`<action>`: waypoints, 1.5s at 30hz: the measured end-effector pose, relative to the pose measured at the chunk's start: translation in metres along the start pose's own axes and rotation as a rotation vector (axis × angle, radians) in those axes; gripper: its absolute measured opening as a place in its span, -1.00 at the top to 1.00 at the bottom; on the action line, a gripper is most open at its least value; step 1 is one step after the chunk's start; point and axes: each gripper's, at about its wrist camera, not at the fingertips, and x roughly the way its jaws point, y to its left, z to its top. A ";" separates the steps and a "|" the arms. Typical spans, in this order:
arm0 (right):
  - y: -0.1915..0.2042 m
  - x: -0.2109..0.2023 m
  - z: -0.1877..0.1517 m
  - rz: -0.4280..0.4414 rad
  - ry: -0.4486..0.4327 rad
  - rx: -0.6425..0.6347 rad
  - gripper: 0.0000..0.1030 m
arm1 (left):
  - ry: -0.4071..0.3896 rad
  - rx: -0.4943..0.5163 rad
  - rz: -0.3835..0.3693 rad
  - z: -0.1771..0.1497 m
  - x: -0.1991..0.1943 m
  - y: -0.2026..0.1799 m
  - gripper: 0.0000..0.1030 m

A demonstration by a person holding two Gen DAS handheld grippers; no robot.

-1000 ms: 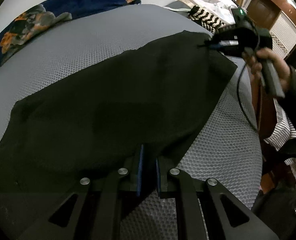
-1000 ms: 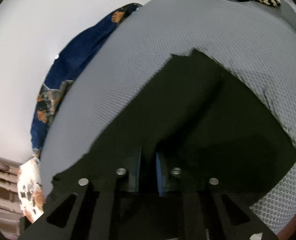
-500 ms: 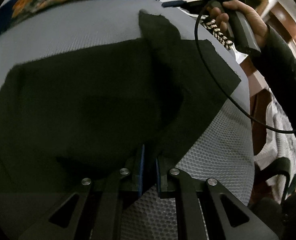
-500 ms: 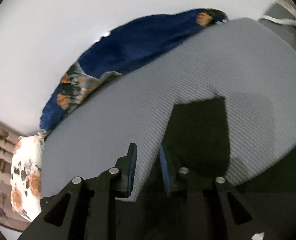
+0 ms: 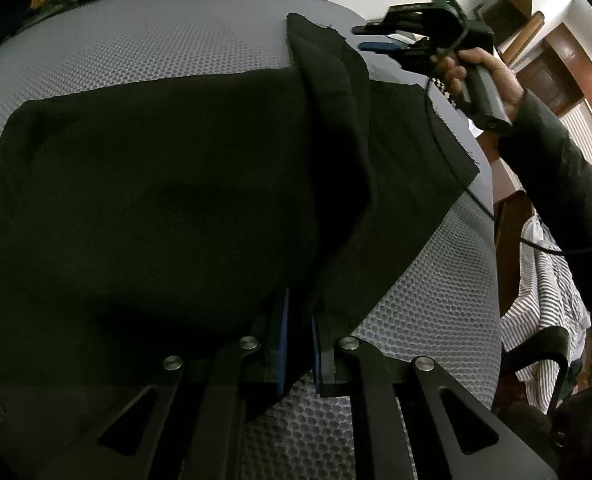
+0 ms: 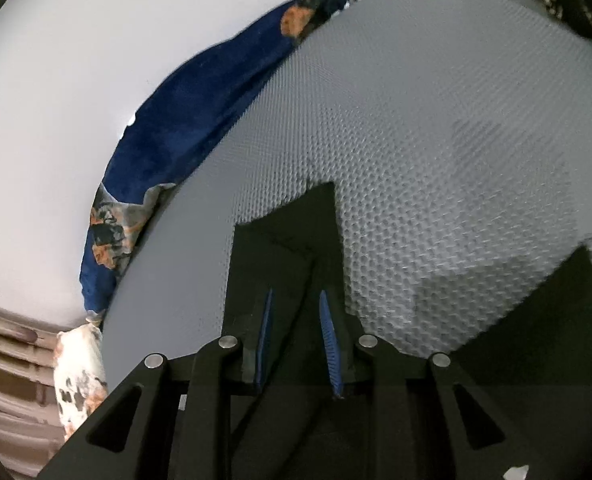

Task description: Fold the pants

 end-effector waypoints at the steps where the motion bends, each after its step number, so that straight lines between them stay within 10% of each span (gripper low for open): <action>1: 0.002 0.007 0.001 -0.010 0.007 -0.005 0.55 | 0.001 -0.002 -0.001 0.001 0.000 0.001 0.81; 15: 0.009 0.036 0.017 0.000 0.011 -0.037 0.88 | 0.001 -0.010 -0.005 0.003 0.000 0.002 0.81; 22: 0.014 -0.036 -0.003 0.015 -0.129 -0.057 0.93 | 0.001 0.003 0.024 0.004 0.001 -0.003 0.81; 32: -0.072 -0.179 -0.103 -0.335 -0.266 -0.004 0.95 | 0.001 0.099 0.087 0.005 0.003 -0.025 0.81; 45: -0.122 -0.165 -0.141 -0.449 -0.199 0.068 0.97 | 0.016 0.175 0.144 0.006 0.005 -0.038 0.80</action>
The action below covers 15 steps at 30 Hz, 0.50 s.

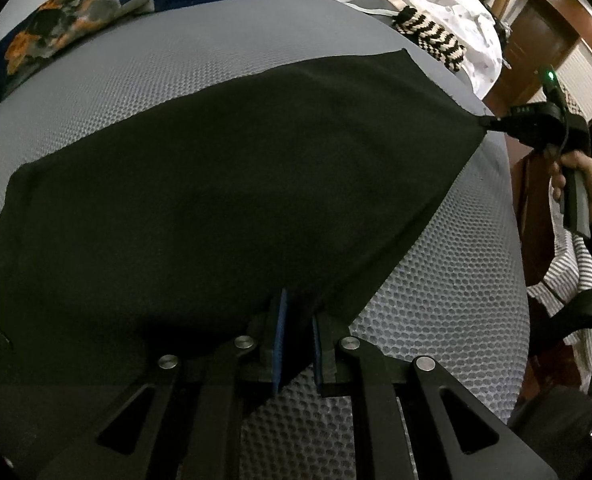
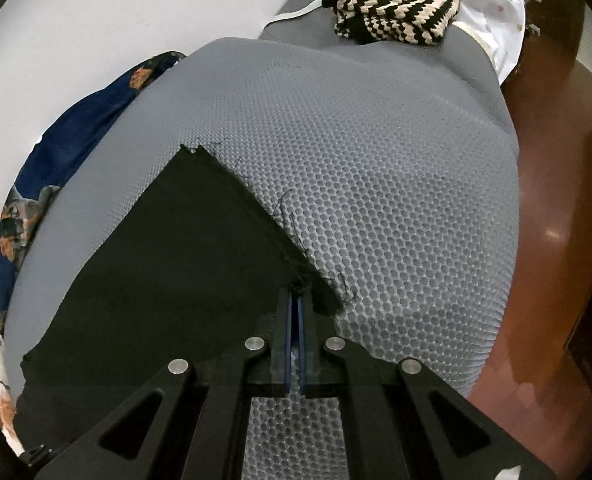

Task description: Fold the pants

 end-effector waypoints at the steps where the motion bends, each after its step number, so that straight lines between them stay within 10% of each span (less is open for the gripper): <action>1: 0.001 0.000 0.000 -0.003 -0.002 -0.008 0.97 | -0.004 0.000 -0.006 -0.001 -0.001 0.001 0.80; 8: 0.003 0.012 -0.005 -0.032 0.005 -0.019 0.97 | 0.024 0.012 -0.033 -0.005 0.000 0.004 0.76; 15: -0.003 0.008 -0.002 -0.026 0.033 0.018 0.66 | 0.008 -0.056 -0.108 -0.005 -0.016 0.011 0.16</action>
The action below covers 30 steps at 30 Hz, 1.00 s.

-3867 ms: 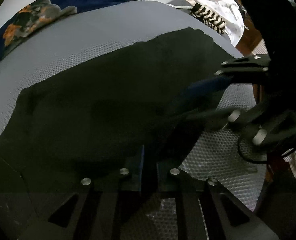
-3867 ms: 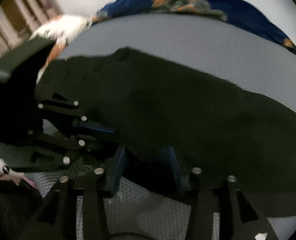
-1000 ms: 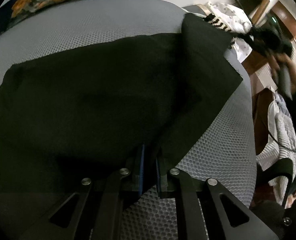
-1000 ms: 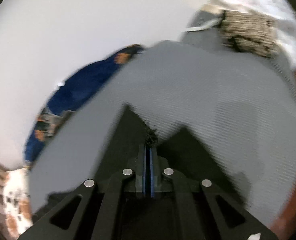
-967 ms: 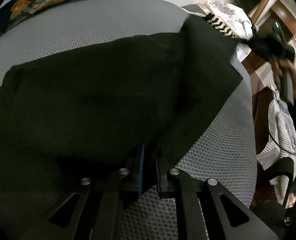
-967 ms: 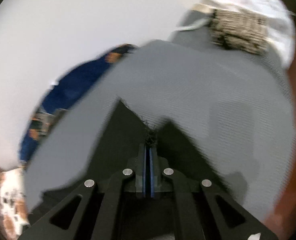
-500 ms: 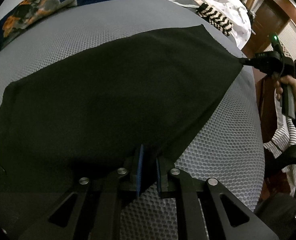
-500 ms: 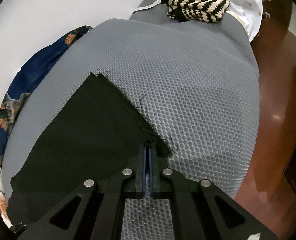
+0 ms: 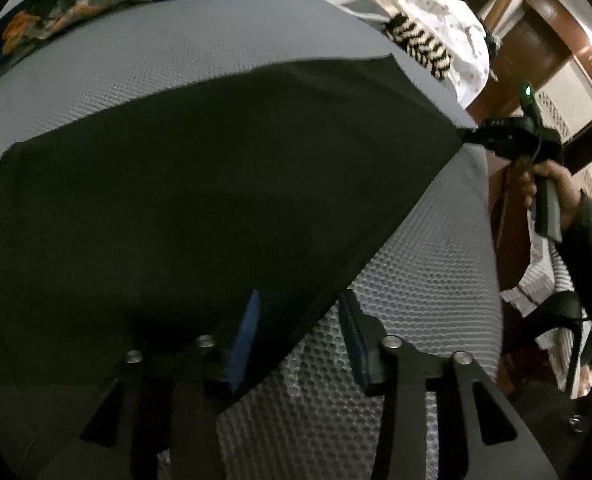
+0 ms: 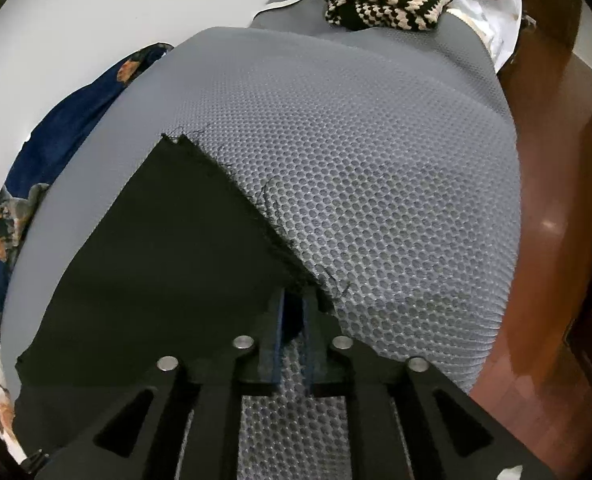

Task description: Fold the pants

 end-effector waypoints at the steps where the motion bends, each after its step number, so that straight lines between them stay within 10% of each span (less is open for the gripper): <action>1: 0.001 -0.003 0.000 -0.020 0.000 -0.002 0.51 | -0.019 -0.001 -0.009 0.000 -0.007 0.001 0.15; 12: 0.062 -0.041 0.013 0.072 -0.093 -0.054 0.48 | -0.110 -0.170 0.111 -0.012 -0.043 0.068 -0.13; 18: 0.182 -0.028 0.008 0.270 0.017 -0.330 0.48 | -0.064 -0.191 0.147 -0.024 -0.032 0.074 -0.13; 30: 0.410 0.000 -0.108 0.626 0.334 -0.946 0.44 | -0.363 -0.357 0.406 -0.028 -0.116 0.138 -0.13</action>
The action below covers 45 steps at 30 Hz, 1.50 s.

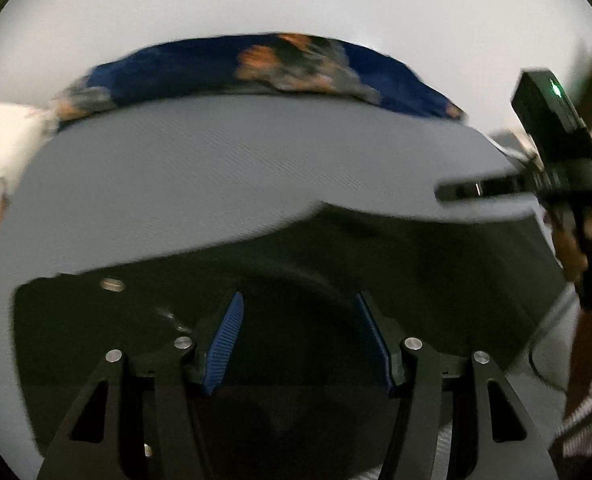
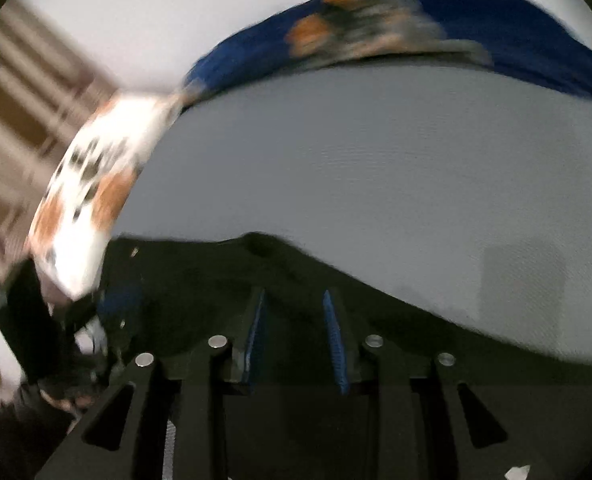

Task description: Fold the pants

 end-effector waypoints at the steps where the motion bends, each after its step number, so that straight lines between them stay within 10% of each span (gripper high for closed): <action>1: 0.009 0.013 0.006 -0.002 0.025 -0.028 0.41 | -0.002 -0.024 0.020 0.001 0.001 0.011 -0.13; 15: 0.023 0.114 0.037 0.076 0.196 -0.137 0.37 | 0.057 -0.187 0.020 -0.008 0.025 0.057 -0.13; 19: 0.034 0.113 0.039 0.142 0.173 -0.168 0.81 | 0.064 -0.189 0.007 -0.007 0.027 0.061 -0.13; 31: 0.044 0.119 0.043 -0.066 0.068 -0.262 0.89 | 0.068 -0.188 0.000 -0.005 0.026 0.062 -0.13; 45: 0.010 0.003 0.008 -0.190 -0.087 -0.097 0.57 | 0.023 -0.118 0.006 0.010 0.009 0.036 -0.13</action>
